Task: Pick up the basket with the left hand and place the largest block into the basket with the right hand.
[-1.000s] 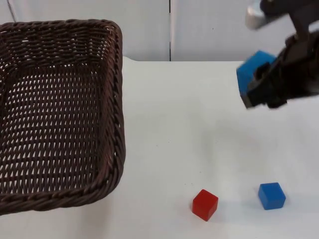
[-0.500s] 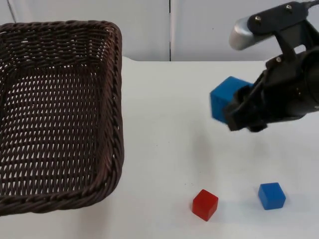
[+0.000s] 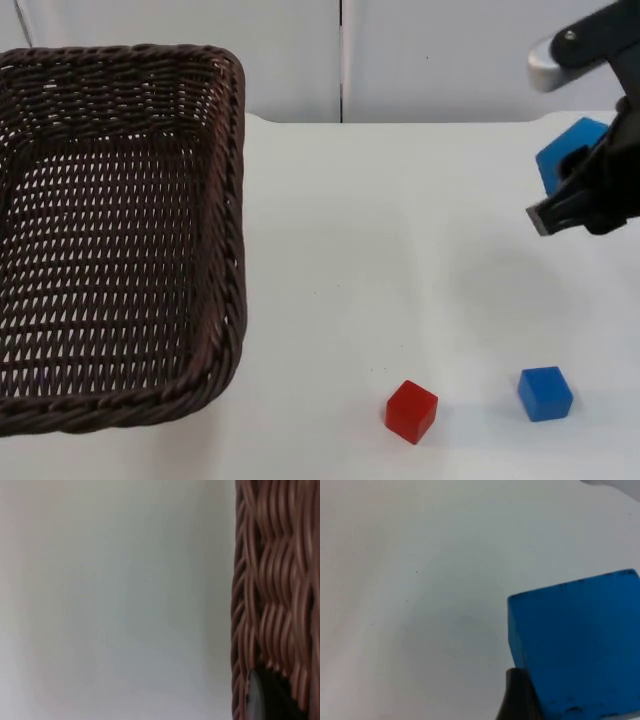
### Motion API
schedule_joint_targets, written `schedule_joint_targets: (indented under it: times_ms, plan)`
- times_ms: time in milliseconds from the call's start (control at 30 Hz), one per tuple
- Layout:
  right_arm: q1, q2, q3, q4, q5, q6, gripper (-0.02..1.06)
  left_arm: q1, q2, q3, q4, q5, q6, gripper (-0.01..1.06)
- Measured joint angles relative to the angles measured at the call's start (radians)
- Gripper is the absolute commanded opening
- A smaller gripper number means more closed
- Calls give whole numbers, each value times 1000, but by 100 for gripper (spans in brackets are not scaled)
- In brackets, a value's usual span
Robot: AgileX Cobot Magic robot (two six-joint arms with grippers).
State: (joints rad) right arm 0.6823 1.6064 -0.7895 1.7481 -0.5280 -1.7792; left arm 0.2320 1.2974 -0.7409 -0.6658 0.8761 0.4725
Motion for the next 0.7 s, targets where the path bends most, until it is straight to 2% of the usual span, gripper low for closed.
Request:
schedule_joint_targets:
  times_ms: [67, 133, 167, 233, 333, 433, 533, 633, 700]
  plan:
    - [0, 0, 0, 0, 61, 37, 0, 0, 0, 0, 0, 2, 0, 0]
    - [0, -4, 0, 2, 167, 85, 0, 0, 0, 0, 2, 6, 0, 0]
    - [0, -4, 0, 2, 167, 85, 0, 0, 0, 0, 2, 6, 0, 0]
    - [2, -18, 0, 2, 253, 121, 0, 0, 0, 0, 8, 17, 0, 0]
    - [9, -39, 0, 3, 299, 147, 0, 0, 0, 0, 10, 21, 0, 0]
    - [24, -68, -3, 6, 417, 168, 0, 0, 0, 0, 10, 21, 0, 0]
    - [27, -72, -21, 6, 426, 154, 0, 0, 0, 0, 12, 21, 0, 0]
    - [27, -72, -87, 4, 347, 93, 0, 0, 0, 0, 12, 21, 0, 0]
    - [27, -72, -115, 4, 327, 83, 0, 0, 0, 0, 12, 21, 0, 0]
